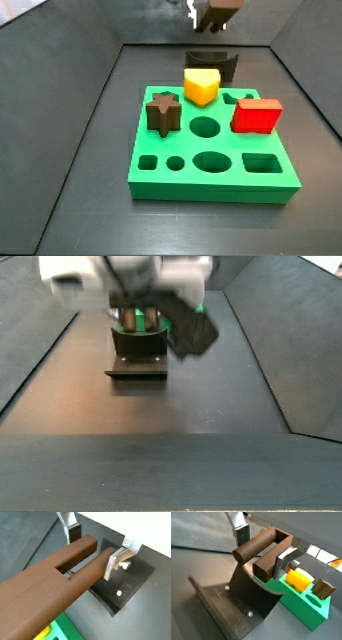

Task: Pick up the square-circle object. Move up. Rotate the square-circle object. Place the square-circle object on the fixture. Regrasp the square-circle object. Move to above the board. Insert the square-circle object.
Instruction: Place the square-circle object on the fixture.

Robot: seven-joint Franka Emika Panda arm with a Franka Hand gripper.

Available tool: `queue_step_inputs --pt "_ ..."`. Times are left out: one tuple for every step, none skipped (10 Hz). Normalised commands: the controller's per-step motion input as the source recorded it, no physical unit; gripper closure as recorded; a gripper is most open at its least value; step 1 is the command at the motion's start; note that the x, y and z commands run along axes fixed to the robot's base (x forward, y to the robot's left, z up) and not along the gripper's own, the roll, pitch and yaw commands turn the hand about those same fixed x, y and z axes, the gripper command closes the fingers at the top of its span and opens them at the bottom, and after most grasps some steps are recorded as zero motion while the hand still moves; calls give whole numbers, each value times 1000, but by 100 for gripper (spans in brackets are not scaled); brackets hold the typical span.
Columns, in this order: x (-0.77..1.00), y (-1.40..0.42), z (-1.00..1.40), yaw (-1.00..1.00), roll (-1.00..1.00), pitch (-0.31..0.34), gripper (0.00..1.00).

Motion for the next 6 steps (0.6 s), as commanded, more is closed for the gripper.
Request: queue_step_inputs --pt "156 96 -1000 -167 -860 68 100" --pt "163 101 -1000 -158 -746 60 100" --pt "182 112 -1000 -138 -469 45 100" --pt "191 121 -1000 -128 -309 40 100" --pt "200 111 -1000 -113 -209 37 100" --pt "160 96 -780 -104 -165 25 100"
